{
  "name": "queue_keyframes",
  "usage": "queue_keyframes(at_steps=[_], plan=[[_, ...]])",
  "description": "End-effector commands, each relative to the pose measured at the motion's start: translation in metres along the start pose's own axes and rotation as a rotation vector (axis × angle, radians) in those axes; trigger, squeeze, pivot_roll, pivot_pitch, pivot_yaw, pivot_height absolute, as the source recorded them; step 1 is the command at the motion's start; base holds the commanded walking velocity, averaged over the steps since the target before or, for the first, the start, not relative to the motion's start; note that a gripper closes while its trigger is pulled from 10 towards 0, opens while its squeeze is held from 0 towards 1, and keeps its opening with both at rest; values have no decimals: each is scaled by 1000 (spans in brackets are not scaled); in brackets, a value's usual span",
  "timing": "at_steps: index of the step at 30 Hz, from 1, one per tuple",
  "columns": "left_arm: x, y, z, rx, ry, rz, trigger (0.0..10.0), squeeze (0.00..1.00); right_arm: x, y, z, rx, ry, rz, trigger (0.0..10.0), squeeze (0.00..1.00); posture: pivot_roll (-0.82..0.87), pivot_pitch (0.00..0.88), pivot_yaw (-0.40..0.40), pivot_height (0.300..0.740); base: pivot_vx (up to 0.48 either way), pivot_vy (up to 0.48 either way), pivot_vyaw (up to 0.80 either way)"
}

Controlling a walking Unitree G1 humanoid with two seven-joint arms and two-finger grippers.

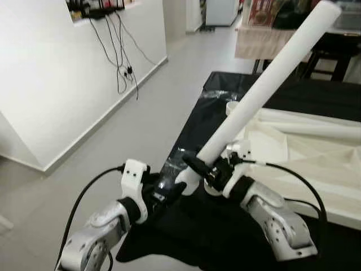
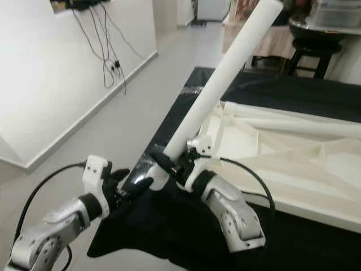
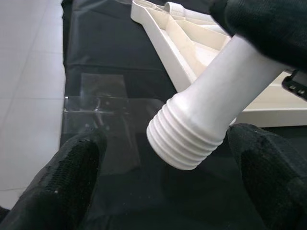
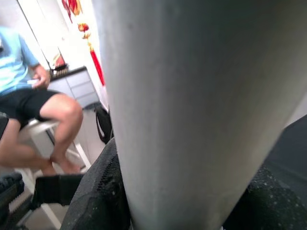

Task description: Building children table

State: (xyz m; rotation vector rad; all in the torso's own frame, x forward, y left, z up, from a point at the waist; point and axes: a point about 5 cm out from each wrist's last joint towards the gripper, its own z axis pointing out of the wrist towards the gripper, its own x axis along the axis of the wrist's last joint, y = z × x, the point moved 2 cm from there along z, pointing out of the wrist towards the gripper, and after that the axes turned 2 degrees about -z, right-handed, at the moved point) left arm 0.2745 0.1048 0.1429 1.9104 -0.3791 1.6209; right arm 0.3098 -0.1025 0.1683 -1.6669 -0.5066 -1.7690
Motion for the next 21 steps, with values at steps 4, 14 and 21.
queue_keyframes(at_steps=[4,14,21], plan=[[-4,-3,2,15,-4,18,10000,0,8,6,-2,-23,44,-9,10000,0,-17,67,3,740,0,0,-800],[-3,-10,2,55,15,34,10000,0,24,11,-1,-41,88,-60,10000,0,-17,57,1,740,0,0,-800],[-4,-11,3,64,20,41,10000,0,32,9,-1,-19,123,-51,10000,0,-21,52,1,740,0,0,-800]])
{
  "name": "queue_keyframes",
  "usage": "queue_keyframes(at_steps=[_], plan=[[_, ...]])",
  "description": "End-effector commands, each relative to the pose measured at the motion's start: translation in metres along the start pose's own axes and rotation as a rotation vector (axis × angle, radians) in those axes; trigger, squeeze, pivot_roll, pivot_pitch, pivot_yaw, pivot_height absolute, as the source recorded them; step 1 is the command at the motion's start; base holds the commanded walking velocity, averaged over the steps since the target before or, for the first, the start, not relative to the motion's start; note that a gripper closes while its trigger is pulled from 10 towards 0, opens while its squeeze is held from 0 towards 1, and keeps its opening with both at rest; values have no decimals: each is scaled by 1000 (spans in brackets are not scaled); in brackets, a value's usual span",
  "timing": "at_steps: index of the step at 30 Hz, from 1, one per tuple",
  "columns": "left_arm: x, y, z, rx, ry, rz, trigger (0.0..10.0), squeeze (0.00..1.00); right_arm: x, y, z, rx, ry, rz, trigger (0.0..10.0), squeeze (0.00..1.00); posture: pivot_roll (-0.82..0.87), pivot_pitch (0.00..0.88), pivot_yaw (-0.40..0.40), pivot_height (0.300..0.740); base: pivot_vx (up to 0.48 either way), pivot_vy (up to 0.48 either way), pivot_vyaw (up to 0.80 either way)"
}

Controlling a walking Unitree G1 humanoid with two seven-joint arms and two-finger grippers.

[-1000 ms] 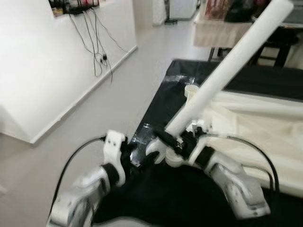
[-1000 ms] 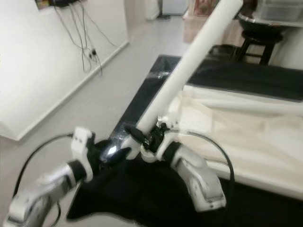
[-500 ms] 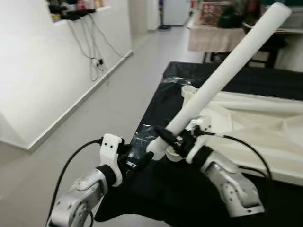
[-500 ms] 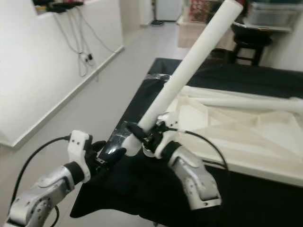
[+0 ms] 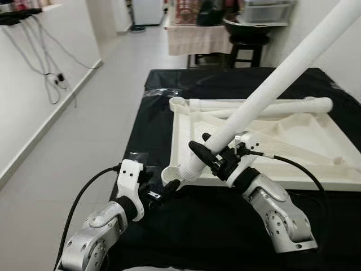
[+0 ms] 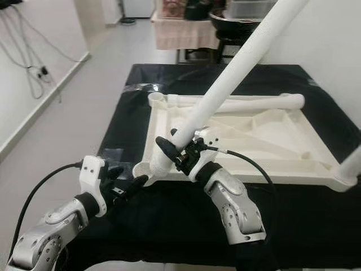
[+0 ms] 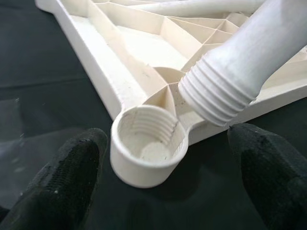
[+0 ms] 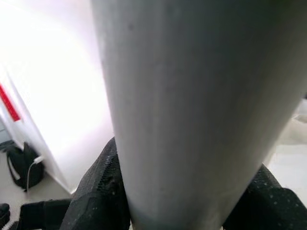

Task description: Building children table

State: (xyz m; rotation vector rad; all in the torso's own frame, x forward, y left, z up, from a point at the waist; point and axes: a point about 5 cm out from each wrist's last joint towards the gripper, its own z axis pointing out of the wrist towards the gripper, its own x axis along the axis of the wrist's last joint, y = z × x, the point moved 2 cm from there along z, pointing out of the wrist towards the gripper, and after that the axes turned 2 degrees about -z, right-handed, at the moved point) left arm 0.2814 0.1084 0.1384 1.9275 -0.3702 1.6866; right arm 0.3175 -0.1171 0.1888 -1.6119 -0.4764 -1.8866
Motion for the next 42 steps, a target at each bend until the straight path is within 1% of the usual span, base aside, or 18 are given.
queue_keyframes(at_steps=[1,5,8,13,17,19,21,26,35,42], plan=[[-2,-3,0,17,-3,6,10000,0,9,-3,2,22,39,-4,10000,0,-21,52,1,740,0,0,-800],[-3,-4,1,21,-2,11,10000,0,15,-7,3,42,70,19,10000,0,-25,51,3,740,0,0,-800],[-2,-6,2,30,0,21,10000,0,26,-9,6,45,128,54,10000,0,-25,53,5,740,0,0,-800],[-2,-7,2,35,0,25,10000,0,30,-8,7,37,152,66,10000,0,-24,55,4,740,0,0,-800],[-2,-8,2,41,1,24,10000,0,26,-9,9,15,134,57,10000,0,-22,57,6,740,0,0,0],[-3,-7,3,32,-9,29,10000,0,25,-9,10,10,129,59,10000,0,-22,59,5,740,0,469,0],[-3,-7,3,36,-6,31,10000,0,25,-10,11,22,125,76,10000,0,-22,61,7,740,0,469,-800],[-1,-10,3,59,12,34,10000,0,26,-9,11,15,123,71,10000,0,-23,62,4,740,0,0,-800],[-1,-10,4,56,12,35,10000,0,28,-7,11,5,125,66,10000,0,-23,63,3,740,0,0,-800],[-1,-9,5,53,11,36,10000,0,24,-9,13,5,99,52,10000,0,-25,66,0,740,0,0,-59]])
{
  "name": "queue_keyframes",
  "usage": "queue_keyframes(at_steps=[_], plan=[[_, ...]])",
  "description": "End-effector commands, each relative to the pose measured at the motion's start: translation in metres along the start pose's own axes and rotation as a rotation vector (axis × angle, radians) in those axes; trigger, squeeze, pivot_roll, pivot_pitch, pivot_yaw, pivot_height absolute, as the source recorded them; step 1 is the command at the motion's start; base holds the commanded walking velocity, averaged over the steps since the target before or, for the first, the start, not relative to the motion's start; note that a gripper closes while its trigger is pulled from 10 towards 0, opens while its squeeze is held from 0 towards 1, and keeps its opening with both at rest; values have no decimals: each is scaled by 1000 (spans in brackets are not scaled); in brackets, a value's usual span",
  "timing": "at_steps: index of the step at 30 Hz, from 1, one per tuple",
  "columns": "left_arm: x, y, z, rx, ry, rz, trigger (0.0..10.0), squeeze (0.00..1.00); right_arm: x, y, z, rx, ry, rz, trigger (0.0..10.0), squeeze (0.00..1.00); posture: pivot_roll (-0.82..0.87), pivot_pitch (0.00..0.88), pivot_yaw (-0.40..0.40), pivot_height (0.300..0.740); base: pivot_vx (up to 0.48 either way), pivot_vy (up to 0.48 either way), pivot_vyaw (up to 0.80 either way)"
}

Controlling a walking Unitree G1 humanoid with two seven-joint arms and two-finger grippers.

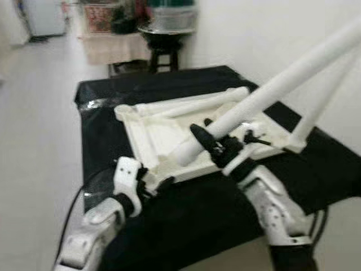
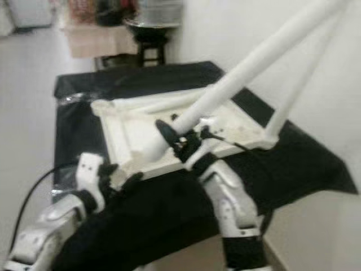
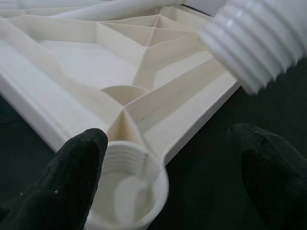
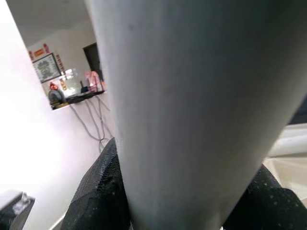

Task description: Building children table

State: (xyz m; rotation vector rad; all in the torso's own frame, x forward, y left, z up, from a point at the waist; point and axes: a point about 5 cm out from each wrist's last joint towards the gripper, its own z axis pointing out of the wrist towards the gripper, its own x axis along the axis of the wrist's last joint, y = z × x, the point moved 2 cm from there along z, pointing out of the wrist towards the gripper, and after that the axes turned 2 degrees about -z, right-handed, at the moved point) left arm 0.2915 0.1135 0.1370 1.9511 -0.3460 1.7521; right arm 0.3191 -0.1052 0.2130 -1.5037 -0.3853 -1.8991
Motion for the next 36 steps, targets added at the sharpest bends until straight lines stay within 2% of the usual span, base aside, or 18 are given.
queue_keyframes(at_steps=[1,8,16,28,32,35,36], plan=[[-2,1,-1,-2,-8,8,10000,0,2,0,0,1,-5,-19,10000,0,-25,66,0,740,0,0,0],[-2,1,0,-3,-14,17,10000,0,2,-1,0,14,-16,-34,10000,0,-24,66,1,740,0,0,0],[-4,1,0,-9,-21,13,10000,0,2,-2,3,21,-19,-48,10000,0,-18,66,2,740,0,423,0],[-6,2,-2,-5,-29,18,10000,0,3,-11,10,113,-56,-122,10000,0,-14,68,5,740,0,0,0],[-11,10,-10,-75,-86,94,10000,0,10,-15,11,273,-105,-186,10000,0,-13,70,4,740,0,0,0],[-19,20,-29,-180,-181,140,10000,0,13,-19,-3,508,-214,-283,10000,0,0,79,0,740,0,0,0],[-19,20,-29,-180,-181,140,10000,0,13,-19,-3,508,-214,-283,10000,0,0,79,0,740,0,0,0]])
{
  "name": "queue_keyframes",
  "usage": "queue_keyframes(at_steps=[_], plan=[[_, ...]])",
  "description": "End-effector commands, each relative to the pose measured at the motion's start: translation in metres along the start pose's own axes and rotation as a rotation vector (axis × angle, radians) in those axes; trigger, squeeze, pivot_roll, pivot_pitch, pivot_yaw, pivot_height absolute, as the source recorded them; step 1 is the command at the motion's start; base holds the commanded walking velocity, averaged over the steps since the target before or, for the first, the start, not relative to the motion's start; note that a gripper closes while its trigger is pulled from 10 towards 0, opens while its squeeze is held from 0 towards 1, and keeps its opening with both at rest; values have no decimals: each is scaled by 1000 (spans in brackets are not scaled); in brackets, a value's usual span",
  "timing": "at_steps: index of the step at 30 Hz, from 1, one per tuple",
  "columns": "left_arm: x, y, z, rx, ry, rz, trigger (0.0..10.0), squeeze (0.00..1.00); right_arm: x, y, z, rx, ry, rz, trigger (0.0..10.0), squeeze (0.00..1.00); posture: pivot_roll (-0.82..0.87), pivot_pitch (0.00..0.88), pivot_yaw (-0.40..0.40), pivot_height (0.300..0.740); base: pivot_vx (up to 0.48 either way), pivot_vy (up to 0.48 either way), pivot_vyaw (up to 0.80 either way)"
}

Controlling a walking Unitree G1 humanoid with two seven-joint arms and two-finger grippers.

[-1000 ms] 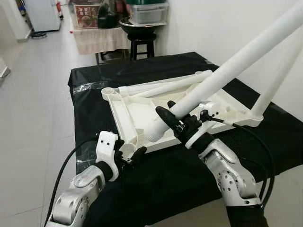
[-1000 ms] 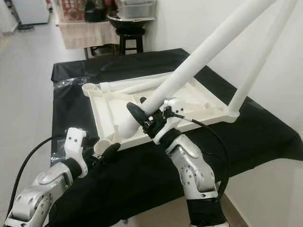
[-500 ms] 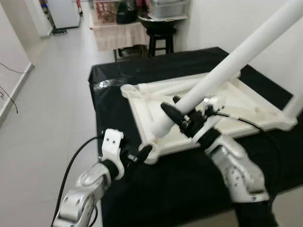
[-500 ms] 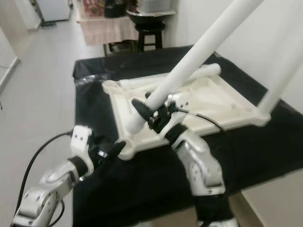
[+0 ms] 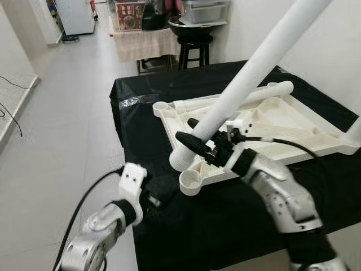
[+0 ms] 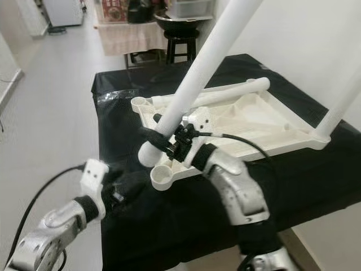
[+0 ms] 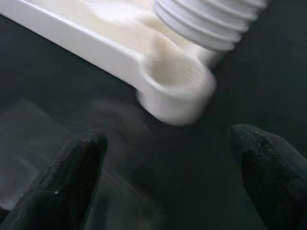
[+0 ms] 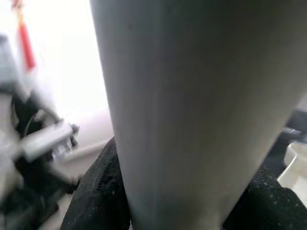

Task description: Building children table

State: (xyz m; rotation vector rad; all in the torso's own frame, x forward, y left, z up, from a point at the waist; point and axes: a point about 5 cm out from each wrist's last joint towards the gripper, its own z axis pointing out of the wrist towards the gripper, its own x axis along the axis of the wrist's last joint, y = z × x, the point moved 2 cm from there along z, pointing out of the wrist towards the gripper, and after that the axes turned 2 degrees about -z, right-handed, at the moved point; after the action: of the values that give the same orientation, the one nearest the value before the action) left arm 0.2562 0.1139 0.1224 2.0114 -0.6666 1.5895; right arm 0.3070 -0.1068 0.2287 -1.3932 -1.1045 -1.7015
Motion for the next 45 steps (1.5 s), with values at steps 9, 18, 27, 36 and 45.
queue_keyframes(at_steps=[9,18,27,36,45], plan=[[-6,23,-32,-125,-131,97,2353,0,16,11,-1,176,0,-16,10000,0,23,98,-12,740,0,0,0],[3,27,-23,-58,-56,86,0,0,-2,14,20,184,-11,39,10000,0,33,109,-11,740,0,0,0],[12,31,-23,9,4,84,0,0,-20,13,25,283,-141,-20,10000,0,58,162,-10,740,0,0,0],[12,36,-28,3,-14,116,10000,0,-3,26,21,332,-115,-34,10000,0,79,197,-5,740,0,0,0],[12,41,-31,-8,-15,126,10000,0,-2,29,23,410,-130,-36,10000,0,96,227,-11,740,0,0,0]])
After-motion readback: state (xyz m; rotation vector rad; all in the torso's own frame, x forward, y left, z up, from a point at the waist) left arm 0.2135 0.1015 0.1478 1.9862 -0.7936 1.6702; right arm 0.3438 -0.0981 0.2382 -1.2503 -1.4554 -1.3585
